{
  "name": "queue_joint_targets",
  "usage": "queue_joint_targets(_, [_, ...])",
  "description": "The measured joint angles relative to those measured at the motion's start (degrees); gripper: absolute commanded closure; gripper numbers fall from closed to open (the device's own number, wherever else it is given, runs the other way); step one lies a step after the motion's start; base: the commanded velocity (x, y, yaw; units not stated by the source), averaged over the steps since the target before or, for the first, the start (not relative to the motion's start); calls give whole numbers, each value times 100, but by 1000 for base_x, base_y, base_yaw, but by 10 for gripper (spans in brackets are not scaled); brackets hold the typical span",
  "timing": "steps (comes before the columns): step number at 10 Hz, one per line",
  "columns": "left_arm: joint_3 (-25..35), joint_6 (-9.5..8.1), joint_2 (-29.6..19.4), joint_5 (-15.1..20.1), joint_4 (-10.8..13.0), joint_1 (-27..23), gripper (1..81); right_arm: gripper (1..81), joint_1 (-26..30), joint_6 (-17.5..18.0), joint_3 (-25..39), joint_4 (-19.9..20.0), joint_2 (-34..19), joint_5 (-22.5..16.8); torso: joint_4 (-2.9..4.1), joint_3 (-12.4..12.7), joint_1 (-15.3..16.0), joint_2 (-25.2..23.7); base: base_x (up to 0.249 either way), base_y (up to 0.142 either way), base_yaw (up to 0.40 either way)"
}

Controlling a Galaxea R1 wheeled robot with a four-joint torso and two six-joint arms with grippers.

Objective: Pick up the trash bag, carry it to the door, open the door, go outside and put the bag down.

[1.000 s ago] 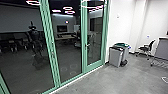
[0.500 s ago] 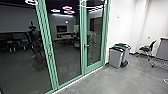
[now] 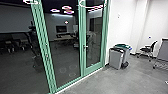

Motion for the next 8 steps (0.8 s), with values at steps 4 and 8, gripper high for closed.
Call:
queue_joint_targets(4, [0,0,0,0,0,0,811,10,0,0,0,0,0,0,0,0,0,0,151,-67,0])
queue_joint_targets(8, [0,1,0,0,0,0,811,10,-2,0,0,0,0,-2,0,0,0,0,151,-67,0])
